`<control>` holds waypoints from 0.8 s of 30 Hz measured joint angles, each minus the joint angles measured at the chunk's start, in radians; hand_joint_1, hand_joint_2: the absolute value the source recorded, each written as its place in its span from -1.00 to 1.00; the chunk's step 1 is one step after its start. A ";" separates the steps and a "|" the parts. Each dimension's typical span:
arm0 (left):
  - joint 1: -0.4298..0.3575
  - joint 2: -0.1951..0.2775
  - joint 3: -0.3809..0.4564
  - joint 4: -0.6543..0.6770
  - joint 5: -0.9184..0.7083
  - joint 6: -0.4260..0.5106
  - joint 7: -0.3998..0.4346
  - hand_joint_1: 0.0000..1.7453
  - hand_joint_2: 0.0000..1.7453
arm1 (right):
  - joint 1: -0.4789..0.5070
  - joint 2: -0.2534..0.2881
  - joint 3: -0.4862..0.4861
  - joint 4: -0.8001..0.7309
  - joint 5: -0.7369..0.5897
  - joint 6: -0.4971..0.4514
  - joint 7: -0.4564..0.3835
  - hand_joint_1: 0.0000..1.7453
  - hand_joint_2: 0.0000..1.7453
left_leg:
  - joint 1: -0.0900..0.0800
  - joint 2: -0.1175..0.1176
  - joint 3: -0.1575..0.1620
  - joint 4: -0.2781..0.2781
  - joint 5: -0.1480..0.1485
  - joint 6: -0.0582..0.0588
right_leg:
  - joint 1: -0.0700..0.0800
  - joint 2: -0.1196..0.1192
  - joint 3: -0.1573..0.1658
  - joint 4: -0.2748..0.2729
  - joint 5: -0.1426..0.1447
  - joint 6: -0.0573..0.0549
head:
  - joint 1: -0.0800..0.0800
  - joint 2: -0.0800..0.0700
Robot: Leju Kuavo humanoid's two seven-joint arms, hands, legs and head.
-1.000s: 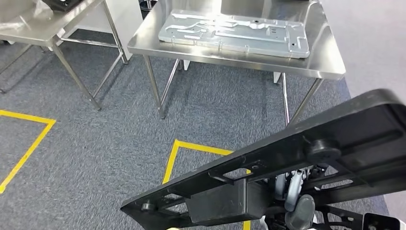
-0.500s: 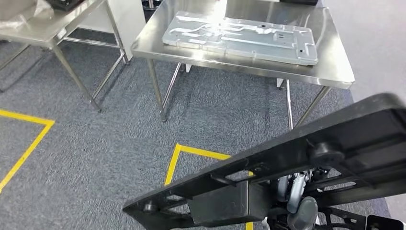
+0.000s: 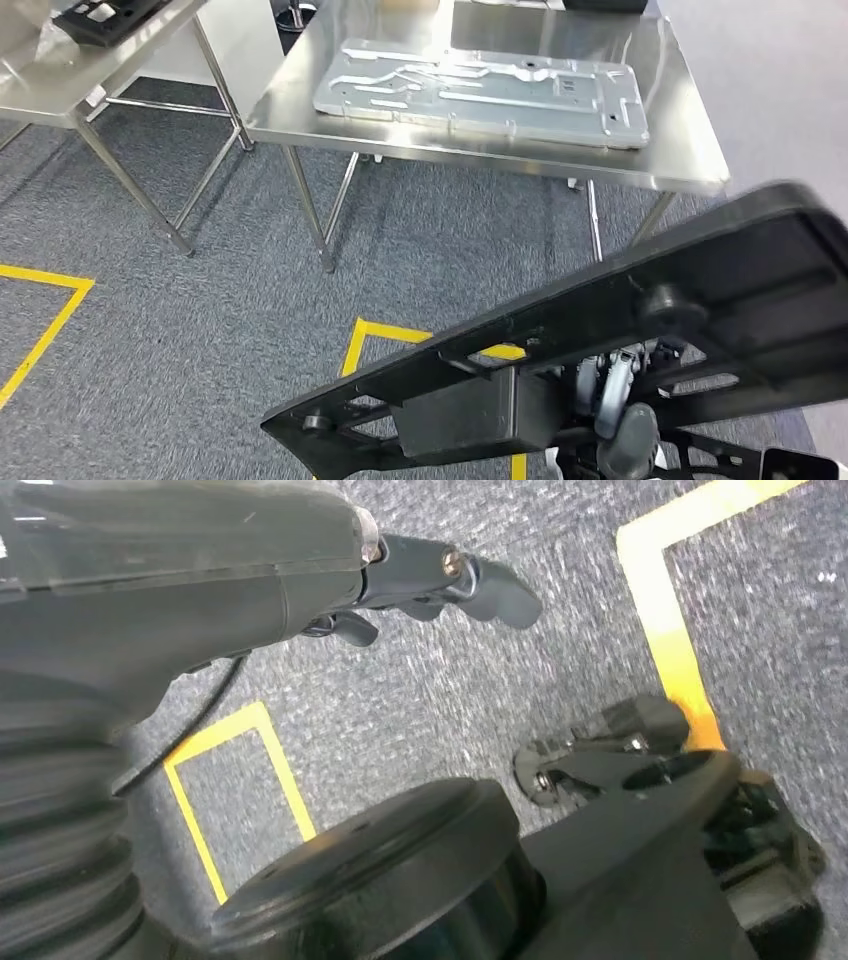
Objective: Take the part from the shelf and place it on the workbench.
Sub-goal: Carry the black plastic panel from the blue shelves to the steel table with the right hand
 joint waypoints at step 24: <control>0.000 -0.002 0.000 0.000 -0.010 0.005 -0.001 -1.00 1.00 | -0.002 0.000 0.010 -0.001 0.024 -0.073 0.000 1.00 1.00 | 0.003 -0.010 0.042 0.196 -0.184 -0.009 | 0.006 -0.005 -0.067 0.002 0.058 -0.027 | -0.006 0.000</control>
